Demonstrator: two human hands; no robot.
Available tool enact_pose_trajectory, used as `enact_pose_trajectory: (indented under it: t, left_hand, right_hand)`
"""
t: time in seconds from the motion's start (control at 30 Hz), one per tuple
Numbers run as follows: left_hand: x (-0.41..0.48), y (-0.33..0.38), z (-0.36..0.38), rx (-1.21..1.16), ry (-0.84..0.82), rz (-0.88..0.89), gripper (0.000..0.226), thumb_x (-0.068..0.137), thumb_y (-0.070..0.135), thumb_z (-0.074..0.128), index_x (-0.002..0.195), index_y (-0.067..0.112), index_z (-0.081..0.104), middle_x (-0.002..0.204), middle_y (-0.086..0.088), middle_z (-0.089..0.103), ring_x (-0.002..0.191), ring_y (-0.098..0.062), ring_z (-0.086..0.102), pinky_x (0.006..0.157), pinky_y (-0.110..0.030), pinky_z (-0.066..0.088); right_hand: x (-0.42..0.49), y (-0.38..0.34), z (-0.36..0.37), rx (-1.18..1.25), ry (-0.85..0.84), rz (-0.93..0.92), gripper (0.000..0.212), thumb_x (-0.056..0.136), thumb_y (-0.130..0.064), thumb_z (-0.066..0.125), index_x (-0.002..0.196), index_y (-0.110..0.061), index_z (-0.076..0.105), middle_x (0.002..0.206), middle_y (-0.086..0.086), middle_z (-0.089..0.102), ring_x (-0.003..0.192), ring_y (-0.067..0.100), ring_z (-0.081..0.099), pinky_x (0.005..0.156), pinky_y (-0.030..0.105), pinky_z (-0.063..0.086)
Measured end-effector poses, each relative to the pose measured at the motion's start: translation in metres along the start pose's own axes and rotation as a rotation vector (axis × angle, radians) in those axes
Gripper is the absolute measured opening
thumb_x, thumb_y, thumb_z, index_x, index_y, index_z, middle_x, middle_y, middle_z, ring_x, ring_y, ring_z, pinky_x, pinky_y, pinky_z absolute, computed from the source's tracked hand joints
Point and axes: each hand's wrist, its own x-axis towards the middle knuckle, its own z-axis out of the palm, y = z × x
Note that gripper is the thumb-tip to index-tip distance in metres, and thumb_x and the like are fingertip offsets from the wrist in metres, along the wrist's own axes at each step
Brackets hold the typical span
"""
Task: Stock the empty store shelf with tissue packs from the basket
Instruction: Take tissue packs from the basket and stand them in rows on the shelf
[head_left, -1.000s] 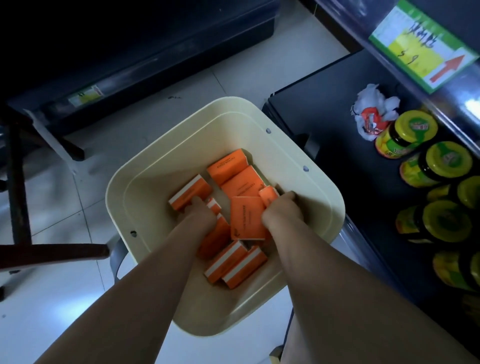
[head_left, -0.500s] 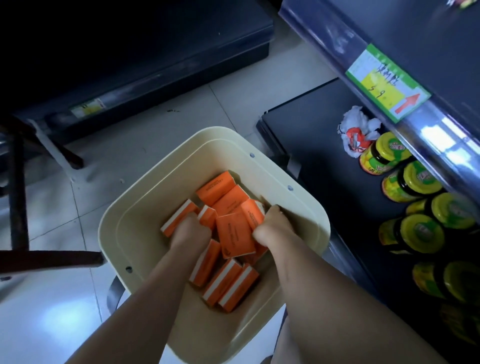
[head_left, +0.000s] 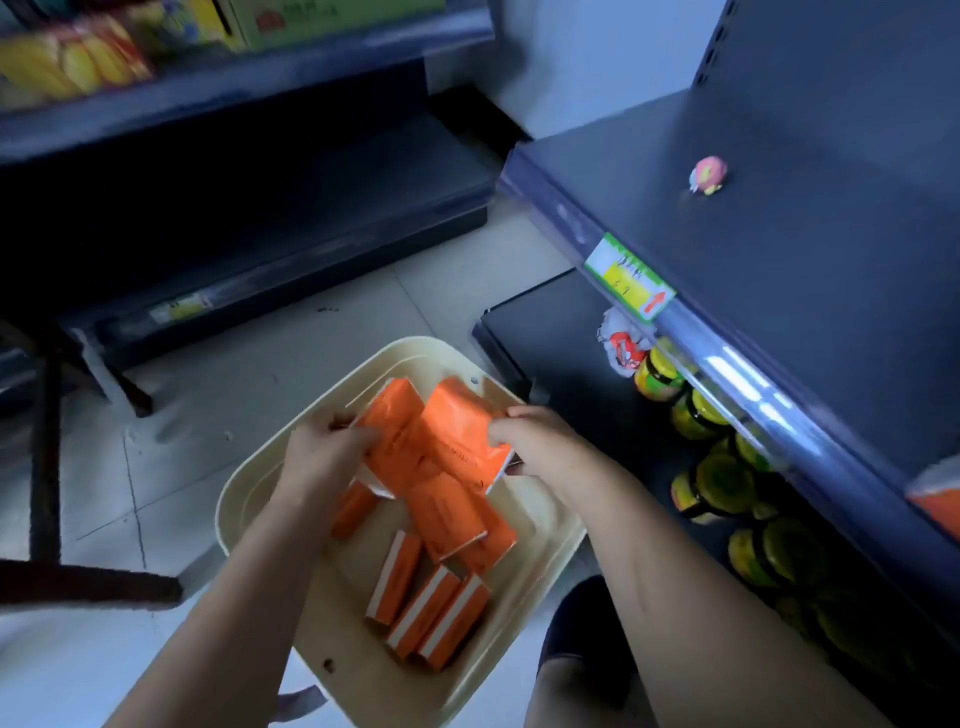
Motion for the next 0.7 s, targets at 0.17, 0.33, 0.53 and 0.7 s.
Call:
enact_pose_trajectory:
  t: [0.17,0.33,0.53,0.7]
  left_hand:
    - [-0.049,0.054,-0.022,-0.314,-0.112,0.111,0.018,0.087,0.006,0.071,0.1,0.018,0.073,0.073,-0.001,0.068,0.054,-0.006,0.063,0.051,-0.021,0.051]
    - [-0.103,0.1,-0.028,-0.467,-0.279,0.203,0.01,0.092,0.012,0.07,0.098,0.019,0.072,0.072,-0.002,0.072,0.067,-0.019,0.071,0.069,-0.043,0.06]
    - [-0.179,0.159,0.002,-0.49,-0.534,0.396,0.01,0.094,0.01,0.066,0.103,0.013,0.069,0.084,-0.013,0.071,0.07,-0.026,0.072,0.074,-0.047,0.06]
    - [-0.249,0.211,0.044,-0.43,-0.797,0.561,0.024,0.083,0.017,0.075,0.105,0.011,0.07,0.095,-0.016,0.074,0.088,-0.03,0.072,0.084,-0.052,0.061]
  right_hand:
    - [-0.075,-0.056,-0.024,0.031,0.056,-0.188,0.009,0.083,-0.026,0.065,0.087,-0.018,0.063,0.072,0.004,0.067,0.072,0.023,0.068,0.068,0.037,0.06]
    - [-0.154,-0.088,-0.057,-0.004,0.209,-0.363,0.033,0.078,-0.032,0.077,0.103,-0.012,0.069,0.1,0.014,0.076,0.09,0.031,0.076,0.079,0.055,0.064]
    - [-0.276,-0.083,-0.131,-0.113,0.452,-0.485,0.036,0.069,-0.035,0.078,0.099,-0.017,0.07,0.097,0.013,0.076,0.089,0.032,0.076,0.081,0.056,0.063]
    - [-0.375,-0.038,-0.199,-0.031,0.653,-0.529,0.015,0.088,-0.017,0.079,0.101,-0.016,0.073,0.092,0.011,0.076,0.081,0.028,0.073,0.08,0.047,0.06]
